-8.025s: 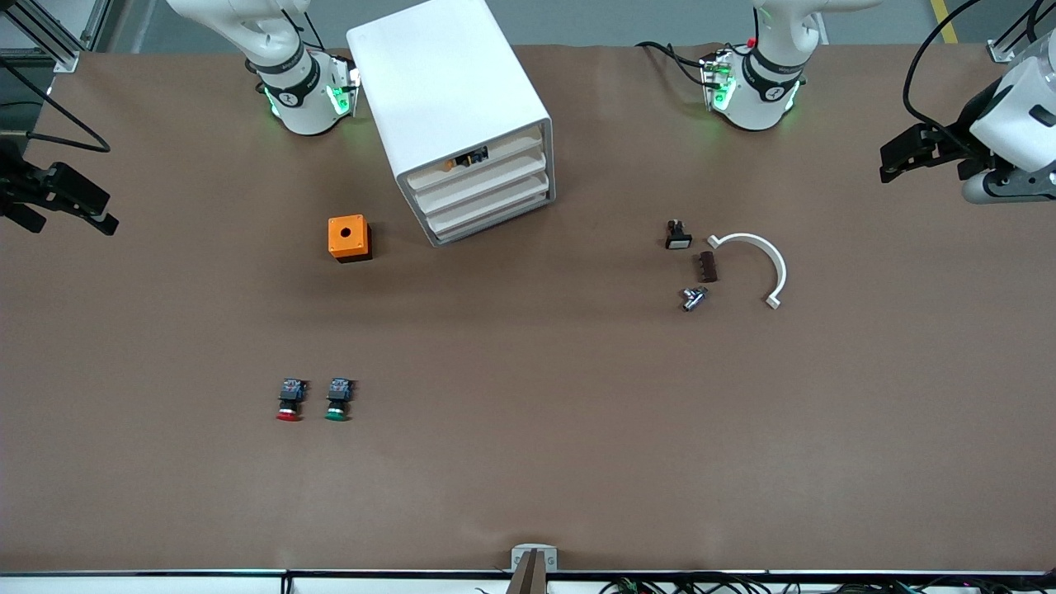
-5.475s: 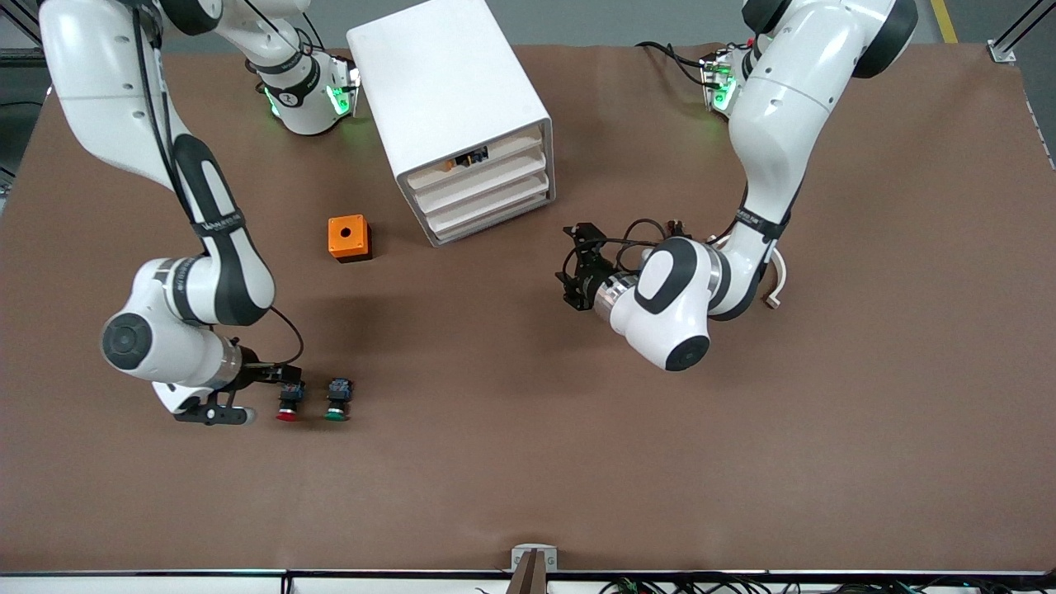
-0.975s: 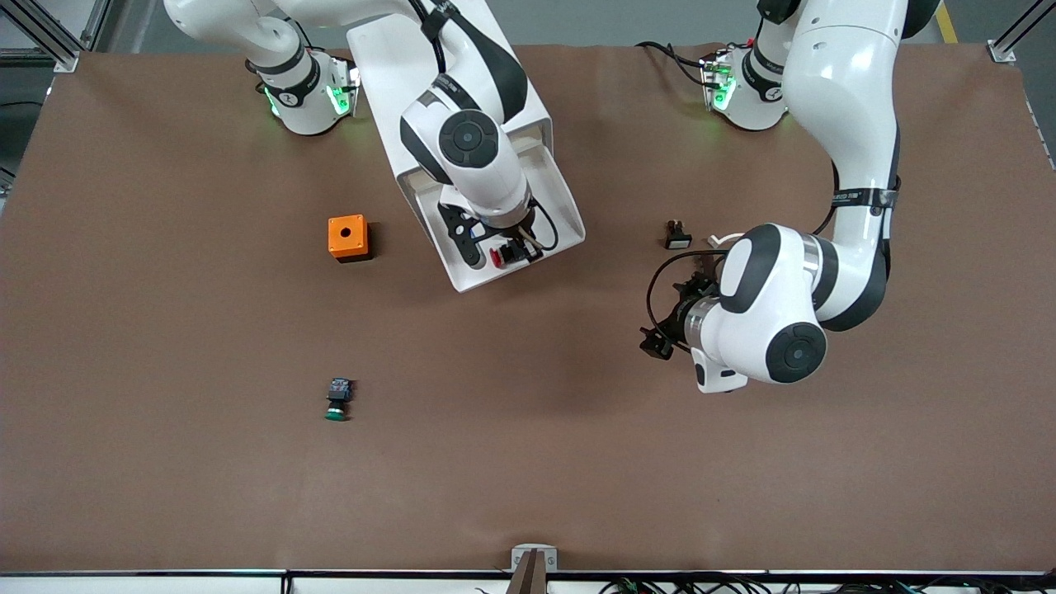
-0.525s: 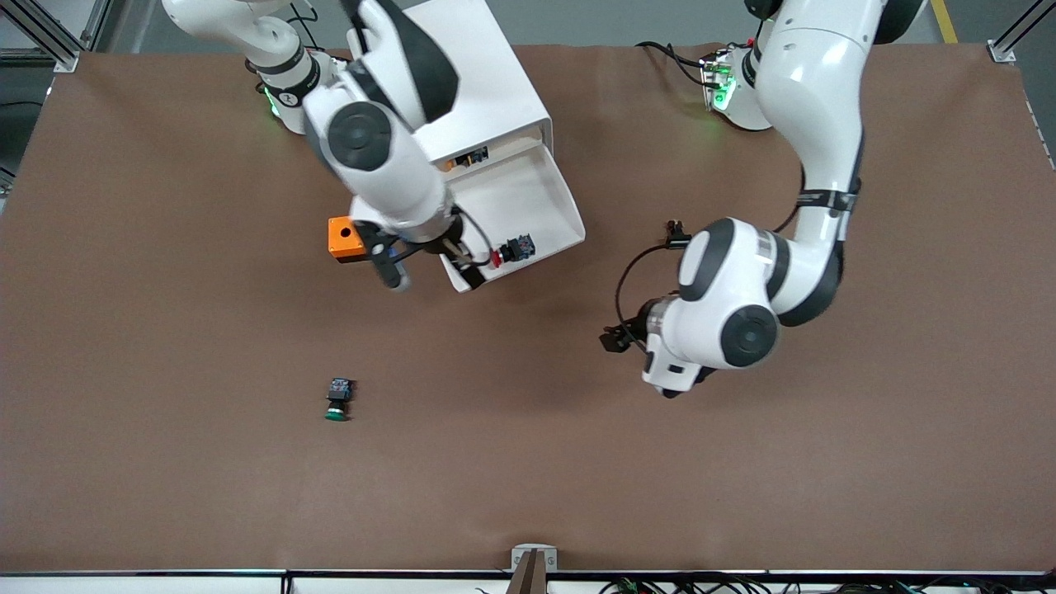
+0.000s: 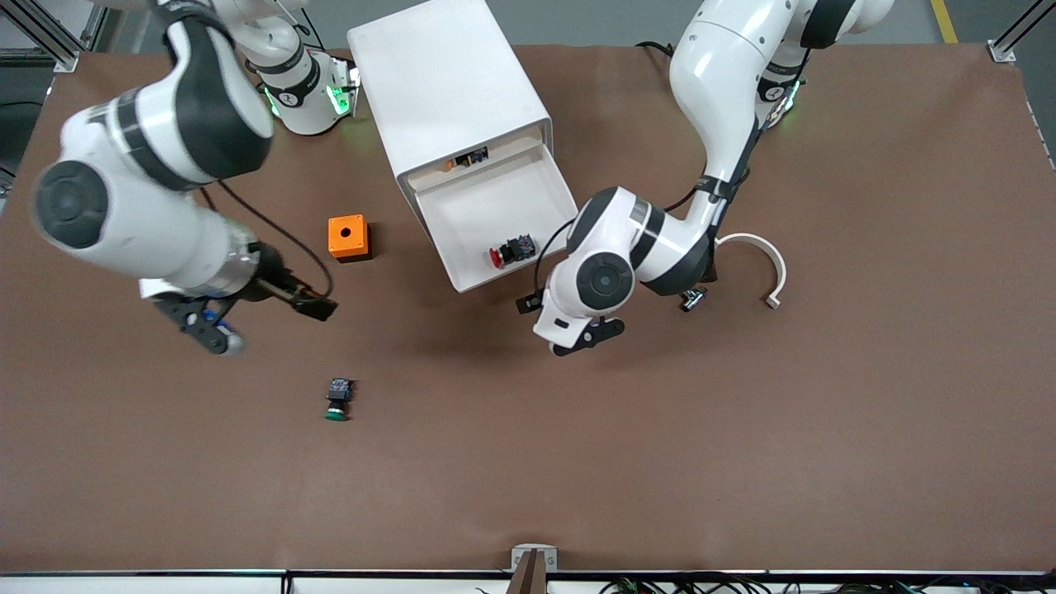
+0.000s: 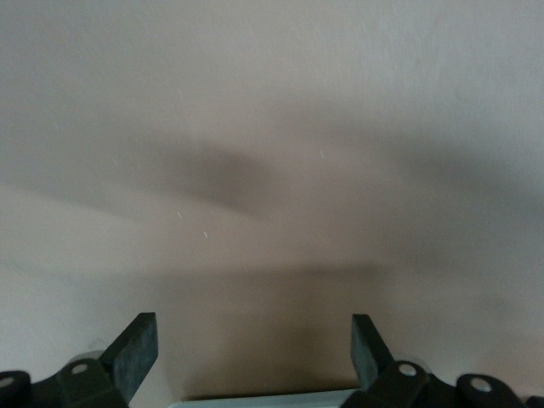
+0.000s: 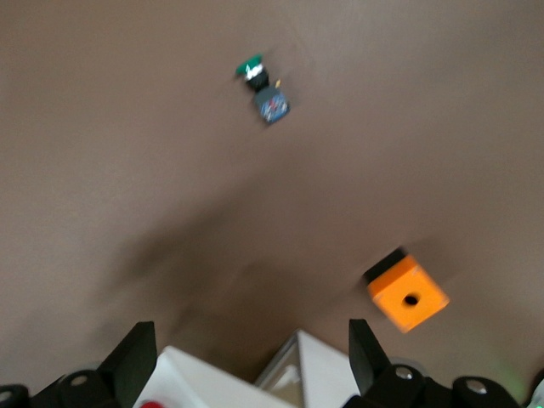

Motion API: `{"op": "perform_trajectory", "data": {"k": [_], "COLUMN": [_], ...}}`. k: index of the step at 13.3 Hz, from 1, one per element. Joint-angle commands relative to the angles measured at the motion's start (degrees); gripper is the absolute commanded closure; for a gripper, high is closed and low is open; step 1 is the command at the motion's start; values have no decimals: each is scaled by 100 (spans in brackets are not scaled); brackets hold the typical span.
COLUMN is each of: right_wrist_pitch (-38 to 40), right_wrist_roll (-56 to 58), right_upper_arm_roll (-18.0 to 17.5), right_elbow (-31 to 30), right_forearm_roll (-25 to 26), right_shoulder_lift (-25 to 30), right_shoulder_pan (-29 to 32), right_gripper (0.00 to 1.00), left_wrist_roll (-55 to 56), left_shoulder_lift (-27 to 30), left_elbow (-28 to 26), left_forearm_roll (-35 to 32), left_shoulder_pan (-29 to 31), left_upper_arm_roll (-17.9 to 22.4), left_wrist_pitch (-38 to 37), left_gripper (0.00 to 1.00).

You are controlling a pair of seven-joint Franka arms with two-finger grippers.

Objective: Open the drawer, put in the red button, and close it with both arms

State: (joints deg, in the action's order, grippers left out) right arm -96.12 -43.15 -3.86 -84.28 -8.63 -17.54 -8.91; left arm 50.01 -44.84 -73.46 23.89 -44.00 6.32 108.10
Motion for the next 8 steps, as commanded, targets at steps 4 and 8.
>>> {"op": "perform_trajectory", "data": {"k": [4, 8], "right_wrist_pitch": [225, 208], "right_wrist_roll": [2193, 3267], "right_upper_arm_roll": [236, 693], "right_elbow": [-62, -238], "right_forearm_roll": [624, 687], "right_shoulder_lift": [514, 831], "right_shoulder_pan": [460, 547], "right_gripper": [0, 0], "left_wrist_roll": [1113, 2001], "left_shoulder_lift": [107, 143], "left_elbow": [-142, -142], "left_forearm_roll": [-69, -25], "left_shoulder_pan": [-968, -1190], "left_upper_arm_roll": [45, -191], "left_wrist_pitch": [0, -17], "left_gripper": [0, 0]}}
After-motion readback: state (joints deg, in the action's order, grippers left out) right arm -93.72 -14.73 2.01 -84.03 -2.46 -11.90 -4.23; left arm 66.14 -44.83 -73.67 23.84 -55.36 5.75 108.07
